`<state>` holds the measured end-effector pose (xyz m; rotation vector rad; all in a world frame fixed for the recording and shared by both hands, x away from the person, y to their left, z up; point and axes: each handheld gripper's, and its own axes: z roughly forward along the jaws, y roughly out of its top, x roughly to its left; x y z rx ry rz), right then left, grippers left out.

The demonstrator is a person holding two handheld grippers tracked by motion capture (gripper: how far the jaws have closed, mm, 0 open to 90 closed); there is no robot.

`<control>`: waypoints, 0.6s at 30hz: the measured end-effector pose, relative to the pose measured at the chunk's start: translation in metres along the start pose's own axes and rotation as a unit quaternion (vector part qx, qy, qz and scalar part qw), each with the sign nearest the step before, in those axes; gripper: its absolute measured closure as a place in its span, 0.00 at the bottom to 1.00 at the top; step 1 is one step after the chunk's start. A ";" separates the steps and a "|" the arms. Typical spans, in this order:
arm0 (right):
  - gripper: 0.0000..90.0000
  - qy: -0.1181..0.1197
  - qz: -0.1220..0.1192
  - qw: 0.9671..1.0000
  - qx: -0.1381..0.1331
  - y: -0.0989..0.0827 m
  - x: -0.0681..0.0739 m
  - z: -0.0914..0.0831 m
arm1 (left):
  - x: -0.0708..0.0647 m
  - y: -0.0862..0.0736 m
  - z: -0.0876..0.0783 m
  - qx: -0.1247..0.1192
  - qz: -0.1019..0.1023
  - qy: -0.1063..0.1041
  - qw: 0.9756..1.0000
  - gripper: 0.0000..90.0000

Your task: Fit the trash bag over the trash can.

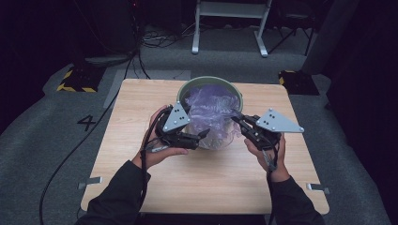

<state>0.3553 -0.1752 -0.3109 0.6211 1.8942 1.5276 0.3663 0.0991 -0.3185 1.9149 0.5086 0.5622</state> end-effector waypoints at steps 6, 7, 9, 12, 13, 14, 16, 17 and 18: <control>1.00 -0.010 0.017 1.000 -0.010 0.002 -0.002 -0.002 | -0.005 0.002 0.001 -0.003 -0.005 -0.019 1.000 0.17; 1.00 -0.011 0.017 1.000 -0.010 0.002 -0.002 -0.001 | -0.010 0.004 0.001 -0.006 0.005 -0.021 1.000 0.17; 1.00 -0.011 0.015 1.000 -0.008 0.003 0.001 0.000 | -0.020 0.009 0.001 -0.010 0.020 -0.031 0.999 0.17; 1.00 -0.008 0.008 1.000 -0.005 0.003 0.005 0.002 | -0.027 0.013 0.005 -0.010 0.017 -0.033 0.999 0.17; 1.00 -0.004 0.006 1.000 -0.005 0.003 0.006 0.002 | -0.025 0.013 0.006 -0.012 0.007 -0.035 0.999 0.17; 1.00 -0.002 0.005 1.000 -0.005 0.003 0.007 0.002 | -0.024 0.014 0.008 -0.015 -0.010 -0.033 0.999 0.17; 1.00 0.005 -0.001 1.000 -0.004 0.003 0.010 0.001 | -0.019 0.015 0.009 -0.023 -0.037 -0.028 0.999 0.17; 1.00 0.009 -0.003 1.000 -0.002 0.002 0.012 0.001 | -0.016 0.015 0.010 -0.024 -0.045 -0.020 0.998 0.17; 1.00 0.011 -0.007 1.000 -0.001 0.002 0.013 0.001 | -0.015 0.015 0.011 -0.022 -0.049 -0.011 0.998 0.18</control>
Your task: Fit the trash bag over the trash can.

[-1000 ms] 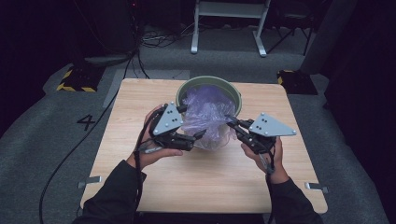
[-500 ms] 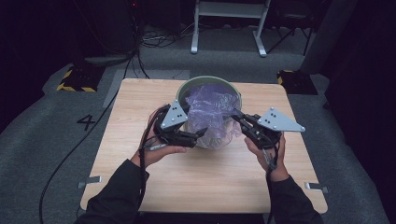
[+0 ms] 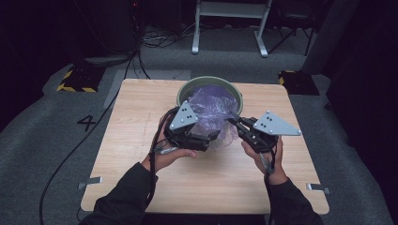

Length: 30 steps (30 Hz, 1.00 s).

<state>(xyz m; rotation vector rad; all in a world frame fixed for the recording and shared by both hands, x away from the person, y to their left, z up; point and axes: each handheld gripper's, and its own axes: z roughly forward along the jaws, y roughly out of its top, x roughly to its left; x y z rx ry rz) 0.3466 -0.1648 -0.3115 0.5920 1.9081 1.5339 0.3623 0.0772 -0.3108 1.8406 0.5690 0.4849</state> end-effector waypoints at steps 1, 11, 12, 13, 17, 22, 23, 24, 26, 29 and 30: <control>1.00 0.003 -0.004 1.000 0.001 0.000 0.001 0.000 | 0.001 0.000 0.001 0.000 -0.002 0.003 1.000 0.19; 1.00 -0.005 -0.011 1.000 0.002 -0.007 0.000 -0.009 | 0.021 -0.004 -0.002 0.020 0.006 0.057 0.998 0.78; 1.00 -0.010 -0.007 1.000 0.001 -0.007 -0.003 -0.011 | 0.024 -0.005 -0.004 0.022 0.008 0.064 0.998 0.79; 1.00 -0.017 -0.003 1.000 -0.001 -0.008 -0.007 -0.012 | 0.027 -0.006 -0.005 0.024 0.008 0.072 0.997 0.80; 1.00 -0.040 0.020 0.999 -0.006 -0.014 -0.022 -0.018 | 0.040 -0.009 -0.012 0.028 0.007 0.097 0.995 0.85; 1.00 -0.061 0.037 0.997 -0.001 -0.019 -0.038 -0.017 | 0.054 -0.012 -0.020 0.033 0.009 0.110 0.993 0.84; 1.00 -0.063 0.039 0.997 0.003 -0.020 -0.041 -0.016 | 0.056 -0.013 -0.021 0.034 0.009 0.112 0.993 0.84; 1.00 -0.063 0.040 0.997 0.008 -0.021 -0.043 -0.015 | 0.058 -0.015 -0.023 0.035 0.011 0.109 0.993 0.82; 1.00 -0.063 0.040 0.997 0.017 -0.024 -0.046 -0.012 | 0.059 -0.018 -0.024 0.038 0.015 0.101 0.994 0.81; 1.00 -0.064 0.047 0.997 0.023 -0.029 -0.046 -0.007 | 0.056 -0.023 -0.026 0.039 0.026 0.087 0.995 0.75; 1.00 -0.062 0.052 0.996 0.024 -0.030 -0.047 -0.007 | 0.055 -0.025 -0.028 0.034 0.023 0.074 0.996 0.67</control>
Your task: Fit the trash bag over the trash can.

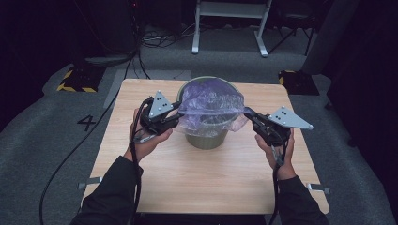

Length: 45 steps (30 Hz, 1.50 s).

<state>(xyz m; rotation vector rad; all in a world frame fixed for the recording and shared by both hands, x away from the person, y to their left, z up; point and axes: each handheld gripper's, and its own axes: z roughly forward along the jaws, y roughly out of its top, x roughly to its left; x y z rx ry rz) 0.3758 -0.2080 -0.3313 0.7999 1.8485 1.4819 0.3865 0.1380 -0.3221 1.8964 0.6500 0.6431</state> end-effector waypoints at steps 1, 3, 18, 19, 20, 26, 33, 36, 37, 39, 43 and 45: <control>1.00 0.004 0.003 1.000 0.000 -0.001 0.000 0.000 | -0.001 -0.002 -0.001 0.001 -0.005 -0.006 1.000 0.58; 1.00 0.005 0.001 1.000 0.003 -0.003 0.002 0.000 | -0.004 -0.006 -0.004 0.003 -0.013 -0.026 1.000 0.37; 1.00 0.009 0.022 1.000 0.002 -0.005 0.005 0.003 | -0.020 -0.021 -0.007 0.011 0.026 -0.052 0.998 0.60; 1.00 0.011 0.021 1.000 0.002 -0.005 0.006 0.003 | -0.021 -0.022 -0.006 0.014 0.034 -0.047 0.998 0.67; 1.00 0.013 0.020 1.000 0.002 -0.005 0.006 0.003 | -0.021 -0.023 -0.005 0.017 0.040 -0.046 0.998 0.76; 1.00 0.011 0.021 1.000 0.002 -0.007 0.004 -0.002 | -0.012 -0.032 -0.007 -0.001 0.018 -0.047 0.999 1.00; 1.00 -0.005 0.041 0.999 0.010 -0.017 -0.005 -0.004 | -0.008 -0.056 0.003 0.032 0.011 -0.039 0.999 1.00; 1.00 -0.011 0.042 0.999 0.018 -0.022 -0.008 0.001 | -0.002 -0.069 0.013 0.050 -0.003 -0.037 0.998 1.00; 1.00 -0.015 0.040 0.999 0.021 -0.024 -0.009 0.002 | 0.001 -0.074 0.017 0.056 -0.010 -0.038 0.998 1.00; 1.00 -0.019 0.049 0.998 0.027 -0.027 -0.011 0.005 | 0.004 -0.082 0.024 0.067 -0.016 -0.037 0.997 1.00; 1.00 -0.022 0.064 0.997 0.036 -0.033 -0.018 0.010 | 0.007 -0.092 0.033 0.078 -0.021 -0.032 0.996 1.00; 1.00 -0.027 0.064 0.997 0.042 -0.035 -0.019 0.011 | 0.007 -0.095 0.037 0.089 -0.015 -0.021 0.996 1.00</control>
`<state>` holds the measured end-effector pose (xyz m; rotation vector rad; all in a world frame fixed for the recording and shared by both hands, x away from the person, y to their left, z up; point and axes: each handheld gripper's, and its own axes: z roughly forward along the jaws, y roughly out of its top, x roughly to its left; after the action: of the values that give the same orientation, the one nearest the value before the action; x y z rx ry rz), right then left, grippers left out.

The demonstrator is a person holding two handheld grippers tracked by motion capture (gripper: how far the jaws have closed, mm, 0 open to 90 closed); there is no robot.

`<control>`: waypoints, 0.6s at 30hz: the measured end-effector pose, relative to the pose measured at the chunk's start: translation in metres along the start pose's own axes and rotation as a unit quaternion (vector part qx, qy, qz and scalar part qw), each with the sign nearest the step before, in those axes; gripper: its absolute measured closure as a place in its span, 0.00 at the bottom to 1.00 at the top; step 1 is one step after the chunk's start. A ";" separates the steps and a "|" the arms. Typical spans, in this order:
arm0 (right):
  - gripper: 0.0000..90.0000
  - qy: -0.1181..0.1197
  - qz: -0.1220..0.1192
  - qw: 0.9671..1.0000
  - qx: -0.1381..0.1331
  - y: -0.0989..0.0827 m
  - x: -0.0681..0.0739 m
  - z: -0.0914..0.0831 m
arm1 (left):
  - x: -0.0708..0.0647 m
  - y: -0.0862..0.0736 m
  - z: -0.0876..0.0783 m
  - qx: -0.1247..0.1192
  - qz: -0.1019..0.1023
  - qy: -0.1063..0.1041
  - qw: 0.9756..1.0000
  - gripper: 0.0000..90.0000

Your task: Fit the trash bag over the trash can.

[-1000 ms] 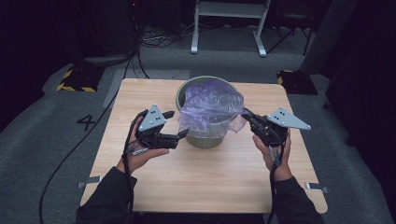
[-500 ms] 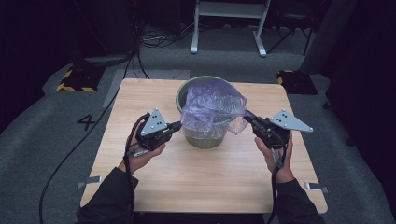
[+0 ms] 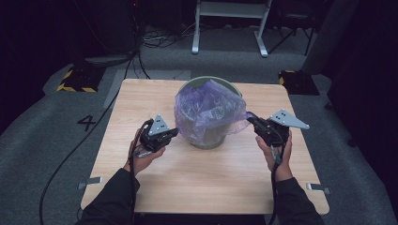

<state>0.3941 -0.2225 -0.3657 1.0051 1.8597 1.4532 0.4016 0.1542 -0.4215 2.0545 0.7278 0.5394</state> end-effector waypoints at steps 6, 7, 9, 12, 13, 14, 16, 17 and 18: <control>1.00 -0.005 0.010 1.000 0.006 -0.004 -0.005 0.002 | 0.002 -0.009 0.003 0.004 -0.010 0.012 1.000 0.71; 1.00 -0.006 0.011 1.000 0.007 -0.004 -0.005 0.002 | 0.001 -0.010 0.000 -0.004 -0.013 0.008 1.000 0.64; 1.00 -0.004 0.009 1.000 0.007 -0.004 -0.004 0.001 | -0.002 -0.011 -0.008 -0.020 -0.014 0.002 1.000 0.45; 1.00 -0.003 0.007 1.000 0.006 -0.003 -0.003 0.000 | -0.009 -0.012 -0.024 -0.044 0.001 -0.004 0.999 0.28; 1.00 -0.002 0.006 1.000 0.004 -0.003 -0.002 0.000 | -0.011 -0.012 -0.029 -0.049 0.009 -0.008 0.999 0.25; 1.00 -0.002 0.006 1.000 0.005 -0.002 -0.002 0.000 | -0.014 -0.012 -0.034 -0.056 0.014 -0.009 0.998 0.23; 1.00 -0.002 0.002 1.000 0.002 -0.001 -0.001 -0.001 | -0.020 -0.011 -0.043 -0.068 0.028 -0.013 0.997 0.19; 1.00 -0.002 0.002 1.000 0.001 -0.001 0.000 -0.001 | -0.024 -0.009 -0.048 -0.075 0.033 -0.018 0.996 0.18; 1.00 -0.001 0.001 1.000 0.001 0.000 0.000 -0.002 | -0.027 -0.008 -0.052 -0.083 0.038 -0.020 0.996 0.17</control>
<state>0.3924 -0.2230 -0.3653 1.0100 1.8590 1.4511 0.3479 0.1700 -0.4033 1.9385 0.5645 0.5793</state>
